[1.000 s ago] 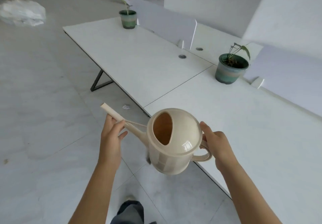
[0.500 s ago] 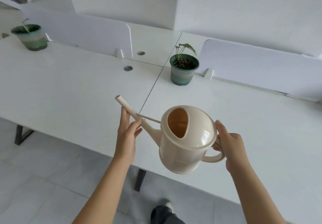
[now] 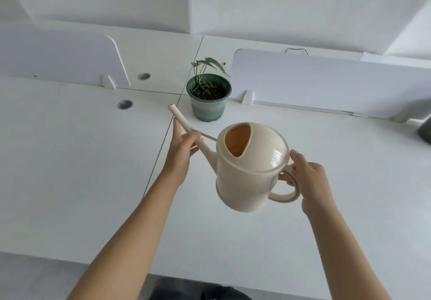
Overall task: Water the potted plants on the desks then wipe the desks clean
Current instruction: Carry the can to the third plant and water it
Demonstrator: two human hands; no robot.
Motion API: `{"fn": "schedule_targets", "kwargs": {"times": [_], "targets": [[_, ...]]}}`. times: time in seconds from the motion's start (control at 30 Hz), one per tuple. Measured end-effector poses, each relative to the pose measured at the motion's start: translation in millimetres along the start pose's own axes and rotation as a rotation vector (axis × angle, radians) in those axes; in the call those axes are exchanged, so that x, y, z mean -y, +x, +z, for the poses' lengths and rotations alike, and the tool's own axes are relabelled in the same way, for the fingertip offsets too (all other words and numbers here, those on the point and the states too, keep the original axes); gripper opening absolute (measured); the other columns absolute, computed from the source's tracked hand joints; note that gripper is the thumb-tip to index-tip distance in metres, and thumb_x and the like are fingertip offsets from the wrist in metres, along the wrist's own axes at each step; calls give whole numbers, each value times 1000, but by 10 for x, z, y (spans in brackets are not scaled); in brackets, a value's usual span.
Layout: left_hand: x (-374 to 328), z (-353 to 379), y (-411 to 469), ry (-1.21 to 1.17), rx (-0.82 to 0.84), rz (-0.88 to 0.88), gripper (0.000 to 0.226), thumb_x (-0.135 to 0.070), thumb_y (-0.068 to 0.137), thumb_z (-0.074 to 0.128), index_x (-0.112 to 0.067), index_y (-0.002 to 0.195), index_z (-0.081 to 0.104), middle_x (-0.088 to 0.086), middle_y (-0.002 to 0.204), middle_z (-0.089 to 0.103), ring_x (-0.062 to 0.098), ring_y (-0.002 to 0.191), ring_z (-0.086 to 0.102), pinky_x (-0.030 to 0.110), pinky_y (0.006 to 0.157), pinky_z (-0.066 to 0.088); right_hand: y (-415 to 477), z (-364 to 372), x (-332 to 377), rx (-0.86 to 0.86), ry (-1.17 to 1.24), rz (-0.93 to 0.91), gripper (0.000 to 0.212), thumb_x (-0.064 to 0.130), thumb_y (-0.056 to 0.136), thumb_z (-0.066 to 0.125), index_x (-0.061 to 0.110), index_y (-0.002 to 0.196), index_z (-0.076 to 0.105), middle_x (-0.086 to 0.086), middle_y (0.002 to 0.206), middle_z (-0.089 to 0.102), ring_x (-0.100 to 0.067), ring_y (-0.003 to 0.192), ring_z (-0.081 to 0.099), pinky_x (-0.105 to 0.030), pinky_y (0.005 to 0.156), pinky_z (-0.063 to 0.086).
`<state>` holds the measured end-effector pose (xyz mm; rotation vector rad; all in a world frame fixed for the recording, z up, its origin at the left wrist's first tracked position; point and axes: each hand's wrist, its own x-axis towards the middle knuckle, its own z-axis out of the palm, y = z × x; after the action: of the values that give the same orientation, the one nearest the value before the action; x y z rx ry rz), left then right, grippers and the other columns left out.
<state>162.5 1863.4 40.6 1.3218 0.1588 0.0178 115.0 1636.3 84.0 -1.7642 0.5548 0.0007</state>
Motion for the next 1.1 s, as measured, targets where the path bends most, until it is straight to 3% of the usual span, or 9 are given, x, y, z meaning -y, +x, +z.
{"fn": "schedule_targets", "kwargs": {"times": [0.13, 0.23, 0.4, 0.5, 0.6, 0.7, 0.9, 0.97, 1.1], "targets": [[-3, 53, 414, 9, 130, -63, 73, -20, 82, 50, -44, 142, 15, 13, 125, 55, 34, 118, 53, 44, 104, 41, 4, 121, 42, -81, -12, 0, 41, 33, 84, 44, 11, 50, 47, -9, 62, 54, -24, 72, 50, -34, 65, 34], [-47, 92, 677, 31, 182, -125, 75, -20, 80, 51, -41, 144, 17, 19, 136, 49, 36, 122, 50, 43, 102, 42, 17, 231, 95, -128, -14, 12, 42, 35, 85, 43, 13, 49, 49, -6, 62, 57, -32, 82, 58, -36, 70, 37], [-57, 66, 1047, 51, 236, -199, 68, -19, 88, 47, -36, 145, 13, 10, 115, 48, 28, 103, 53, 44, 104, 39, 44, 471, 217, -97, -30, 12, 53, 42, 73, 45, -10, 70, 55, -10, 70, 54, -25, 76, 53, -35, 70, 35], [-42, 39, 1263, 64, 240, -235, 65, -22, 90, 47, -31, 146, 15, 9, 113, 50, 26, 103, 53, 41, 96, 41, 81, 627, 280, -90, -43, 19, 35, 38, 62, 45, 4, 68, 53, -9, 73, 44, -20, 73, 40, -33, 66, 30], [-2, 25, 1386, 107, 253, -253, 53, -25, 92, 45, -25, 141, 24, 9, 112, 51, 27, 108, 53, 36, 87, 40, 174, 705, 290, -118, -39, 10, 52, 33, 60, 49, -17, 74, 51, -9, 74, 44, -19, 74, 40, -33, 69, 30], [57, 53, 1461, 131, 282, -286, 42, -28, 92, 44, -19, 131, 33, 11, 115, 50, 30, 116, 51, 35, 88, 38, 242, 726, 285, -166, -46, -2, 50, 27, 67, 54, -21, 77, 50, -10, 75, 45, -20, 75, 41, -34, 71, 29], [215, 197, 1540, 107, 321, -323, 48, -34, 93, 41, -14, 135, 31, 6, 105, 48, 25, 107, 51, 34, 87, 37, 322, 623, 277, -255, -105, 24, 38, 16, 83, 55, -22, 84, 50, -14, 74, 46, -23, 74, 42, -34, 67, 34], [229, 291, 1567, 112, 317, -346, 50, -37, 94, 38, -12, 136, 30, 6, 107, 47, 27, 113, 51, 35, 87, 37, 333, 586, 282, -286, -151, 31, 38, 18, 84, 55, -20, 85, 52, -30, 74, 49, -24, 73, 43, -34, 64, 37], [205, 486, 1664, 127, 317, -379, 57, -43, 95, 34, -8, 139, 29, 10, 124, 49, 27, 121, 49, 34, 88, 38, 341, 528, 366, -318, -240, 18, 41, 23, 86, 55, -17, 85, 54, -38, 97, 59, -27, 68, 46, -36, 64, 34]]}}
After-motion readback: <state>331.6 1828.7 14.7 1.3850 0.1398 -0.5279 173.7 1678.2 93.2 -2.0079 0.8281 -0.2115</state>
